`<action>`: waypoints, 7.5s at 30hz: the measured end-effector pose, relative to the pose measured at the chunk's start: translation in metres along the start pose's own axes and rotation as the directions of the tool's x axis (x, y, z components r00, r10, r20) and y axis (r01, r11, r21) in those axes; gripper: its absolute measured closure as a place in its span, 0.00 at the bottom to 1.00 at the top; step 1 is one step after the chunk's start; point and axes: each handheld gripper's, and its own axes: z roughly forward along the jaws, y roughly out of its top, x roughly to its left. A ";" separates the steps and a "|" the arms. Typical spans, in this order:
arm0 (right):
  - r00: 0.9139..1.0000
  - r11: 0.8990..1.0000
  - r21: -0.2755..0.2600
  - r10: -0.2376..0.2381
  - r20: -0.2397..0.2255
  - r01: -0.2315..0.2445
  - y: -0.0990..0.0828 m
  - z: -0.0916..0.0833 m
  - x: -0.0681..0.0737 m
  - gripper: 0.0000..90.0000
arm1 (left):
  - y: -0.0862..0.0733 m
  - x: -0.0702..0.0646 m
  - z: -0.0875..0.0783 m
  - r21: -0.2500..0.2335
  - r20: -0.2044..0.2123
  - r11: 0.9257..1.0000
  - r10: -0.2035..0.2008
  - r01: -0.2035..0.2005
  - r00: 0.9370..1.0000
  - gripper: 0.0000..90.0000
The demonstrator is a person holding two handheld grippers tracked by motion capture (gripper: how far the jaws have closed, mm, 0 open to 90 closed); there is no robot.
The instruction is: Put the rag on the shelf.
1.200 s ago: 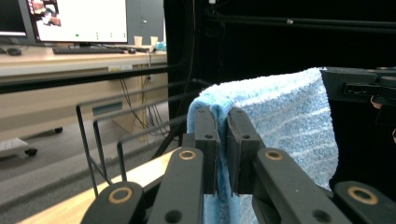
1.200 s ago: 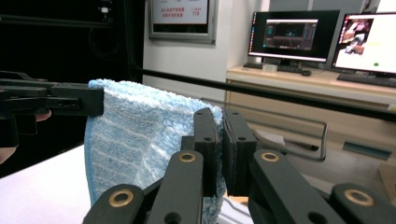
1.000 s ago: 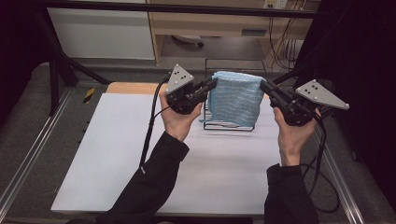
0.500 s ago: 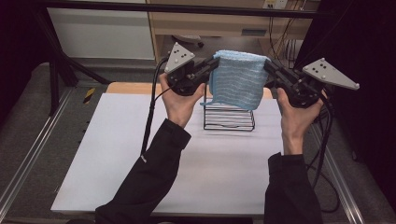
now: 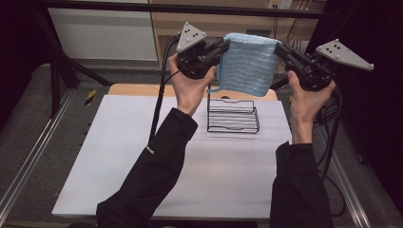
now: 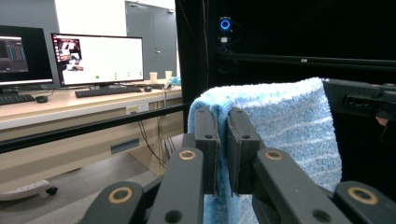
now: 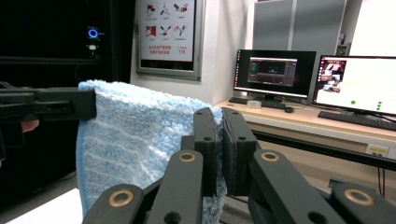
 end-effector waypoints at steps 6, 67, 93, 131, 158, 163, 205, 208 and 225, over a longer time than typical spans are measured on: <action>1.000 1.000 -0.001 -0.004 0.018 0.004 0.007 0.008 -0.012 0.95 | 0.009 0.001 0.013 0.003 -0.007 1.000 0.027 -0.026 1.000 0.94; 0.999 0.984 0.174 -0.024 -0.038 0.031 -0.061 0.052 -0.043 0.95 | -0.069 0.032 0.043 0.102 -0.010 0.988 0.121 -0.119 0.993 0.93; 0.993 0.962 0.268 -0.026 -0.116 0.057 -0.076 0.014 -0.020 0.94 | -0.091 0.013 0.011 0.213 0.090 0.969 0.112 -0.129 0.990 0.92; 0.979 0.949 0.291 -0.061 -0.195 0.117 -0.092 0.004 -0.019 0.93 | -0.062 0.013 0.030 0.376 0.161 0.924 -0.002 -0.060 0.987 1.00; 0.985 0.929 0.370 0.073 -0.155 -0.011 -0.102 0.014 -0.013 1.00 | -0.106 0.013 0.027 0.412 0.143 0.908 0.014 -0.073 0.990 1.00; 0.994 0.929 0.369 0.047 -0.100 -0.006 -0.116 0.018 -0.020 1.00 | -0.114 0.016 0.029 0.412 0.136 0.909 0.007 -0.063 0.991 1.00; 0.990 0.948 0.317 0.059 -0.128 -0.015 -0.083 -0.005 -0.003 0.68 | -0.102 0.041 -0.029 0.382 0.049 0.924 -0.007 -0.012 0.999 0.59; 0.991 0.949 0.314 0.053 -0.123 -0.012 -0.081 -0.005 -0.002 0.64 | -0.103 0.045 -0.034 0.385 0.042 0.923 -0.009 -0.008 0.999 0.56; 0.992 0.937 0.346 0.086 -0.093 -0.049 -0.098 -0.019 0.010 0.14 | -0.135 0.059 -0.085 0.452 0.035 0.892 0.001 -0.017 0.999 0.29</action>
